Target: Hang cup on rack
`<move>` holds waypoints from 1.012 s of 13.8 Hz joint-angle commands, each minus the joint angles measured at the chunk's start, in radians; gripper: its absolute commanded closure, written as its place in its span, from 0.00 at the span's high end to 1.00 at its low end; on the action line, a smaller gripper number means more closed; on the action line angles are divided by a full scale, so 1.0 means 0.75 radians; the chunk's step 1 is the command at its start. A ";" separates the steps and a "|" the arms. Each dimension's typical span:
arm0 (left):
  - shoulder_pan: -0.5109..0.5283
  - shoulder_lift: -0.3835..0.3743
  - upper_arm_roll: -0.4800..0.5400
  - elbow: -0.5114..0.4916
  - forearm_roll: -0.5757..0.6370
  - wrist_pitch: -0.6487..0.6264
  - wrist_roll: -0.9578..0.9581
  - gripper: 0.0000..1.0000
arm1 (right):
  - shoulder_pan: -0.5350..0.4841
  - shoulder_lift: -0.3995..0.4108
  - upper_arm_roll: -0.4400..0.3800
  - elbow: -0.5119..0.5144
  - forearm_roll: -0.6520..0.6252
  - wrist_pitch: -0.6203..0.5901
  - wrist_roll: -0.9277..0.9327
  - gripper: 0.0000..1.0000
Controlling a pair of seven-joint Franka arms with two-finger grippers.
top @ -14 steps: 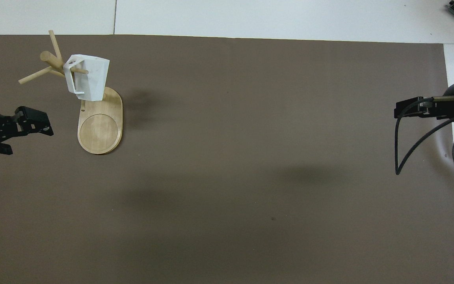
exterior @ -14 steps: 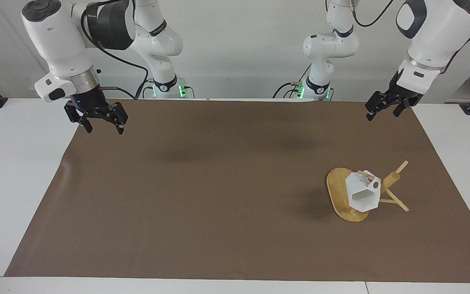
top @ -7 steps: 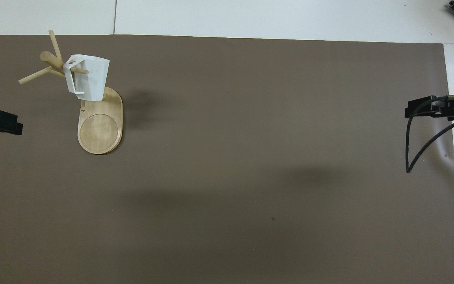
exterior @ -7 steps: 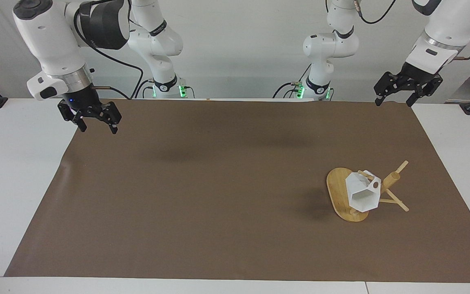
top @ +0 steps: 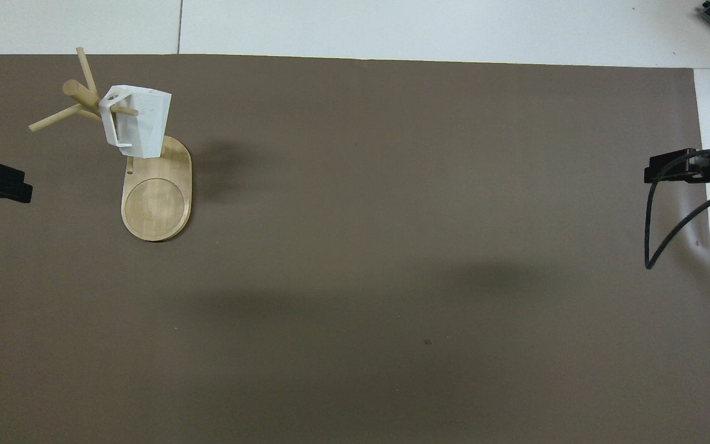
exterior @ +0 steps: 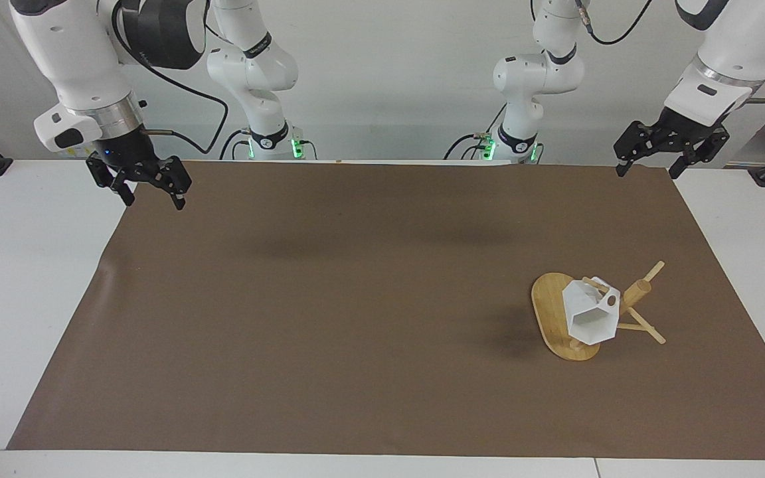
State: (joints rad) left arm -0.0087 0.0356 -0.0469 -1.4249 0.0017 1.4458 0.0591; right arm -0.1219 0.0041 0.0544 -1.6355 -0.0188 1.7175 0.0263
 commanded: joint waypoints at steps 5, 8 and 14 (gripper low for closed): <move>0.042 -0.131 -0.005 -0.254 0.024 0.099 0.025 1.00 | 0.007 -0.014 -0.011 0.007 0.023 -0.083 0.010 1.00; 0.053 -0.131 -0.005 -0.260 0.024 0.128 0.030 1.00 | 0.007 -0.024 -0.011 0.009 0.025 -0.069 0.018 1.00; 0.053 -0.131 -0.005 -0.260 0.024 0.132 0.030 1.00 | 0.005 -0.024 -0.001 0.000 0.023 -0.024 0.028 1.00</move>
State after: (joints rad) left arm 0.0195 -0.0312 -0.0438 -1.5781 0.0044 1.5168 0.0652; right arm -0.1219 -0.0042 0.0540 -1.6271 -0.0188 1.6879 0.0263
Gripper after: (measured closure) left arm 0.000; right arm 0.000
